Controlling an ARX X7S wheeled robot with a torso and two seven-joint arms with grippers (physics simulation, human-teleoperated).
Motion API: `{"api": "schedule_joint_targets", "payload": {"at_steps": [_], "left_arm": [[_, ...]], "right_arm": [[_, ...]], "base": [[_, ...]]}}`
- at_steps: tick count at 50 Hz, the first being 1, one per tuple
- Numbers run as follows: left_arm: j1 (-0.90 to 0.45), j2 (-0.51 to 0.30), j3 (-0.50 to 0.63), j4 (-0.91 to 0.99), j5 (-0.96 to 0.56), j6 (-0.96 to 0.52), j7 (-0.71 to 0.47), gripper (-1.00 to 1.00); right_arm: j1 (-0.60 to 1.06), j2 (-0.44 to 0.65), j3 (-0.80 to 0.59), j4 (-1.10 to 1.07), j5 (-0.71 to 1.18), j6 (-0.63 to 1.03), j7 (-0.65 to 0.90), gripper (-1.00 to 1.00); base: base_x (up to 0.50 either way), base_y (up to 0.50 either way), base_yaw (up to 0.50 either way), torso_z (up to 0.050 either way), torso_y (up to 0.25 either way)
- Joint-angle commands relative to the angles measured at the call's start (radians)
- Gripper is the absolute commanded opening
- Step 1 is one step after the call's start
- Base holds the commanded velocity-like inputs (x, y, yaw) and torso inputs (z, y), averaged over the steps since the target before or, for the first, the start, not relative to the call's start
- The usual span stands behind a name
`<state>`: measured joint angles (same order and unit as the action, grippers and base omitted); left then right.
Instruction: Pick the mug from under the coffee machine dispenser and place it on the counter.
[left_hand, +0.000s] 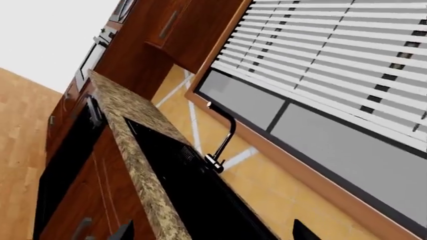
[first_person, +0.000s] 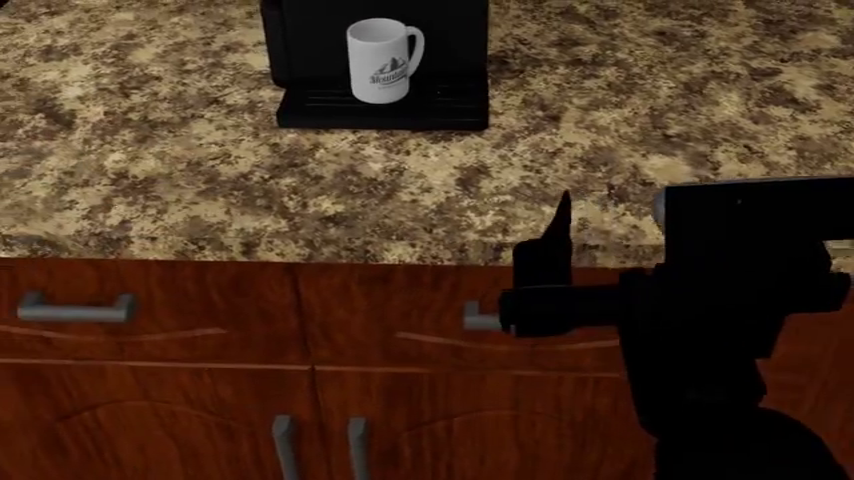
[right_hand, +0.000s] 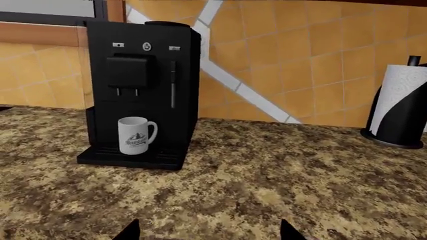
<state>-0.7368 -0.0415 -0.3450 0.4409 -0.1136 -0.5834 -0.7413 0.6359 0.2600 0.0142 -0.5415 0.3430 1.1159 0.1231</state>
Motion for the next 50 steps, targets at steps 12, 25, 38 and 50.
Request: {"api": "schedule_joint_targets", "payload": {"at_steps": [12,25,38,50], "left_arm": [[0.030,-0.036,0.016,0.013,0.015,0.096,-0.122,1.00],[0.035,-0.051,0.031,0.008,0.005,0.099,-0.136,1.00],[0.036,-0.069,0.053,0.007,-0.003,0.091,-0.144,1.00],[0.037,-0.078,0.062,0.008,-0.012,0.088,-0.155,1.00]], "right_arm": [[0.005,0.014,0.000,-0.022,0.039,0.026,-0.019,1.00],[-0.006,0.011,0.026,-0.051,0.049,0.038,-0.001,1.00],[-0.038,0.013,0.064,-0.110,0.071,0.060,0.010,1.00],[-0.044,0.004,0.090,-0.118,0.080,0.077,0.030,1.00]], "base": [[0.29,0.44,0.00,0.000,0.000],[0.39,0.37,0.00,0.000,0.000],[0.44,0.15,0.00,0.000,0.000],[0.49,0.19,0.00,0.000,0.001]]}}
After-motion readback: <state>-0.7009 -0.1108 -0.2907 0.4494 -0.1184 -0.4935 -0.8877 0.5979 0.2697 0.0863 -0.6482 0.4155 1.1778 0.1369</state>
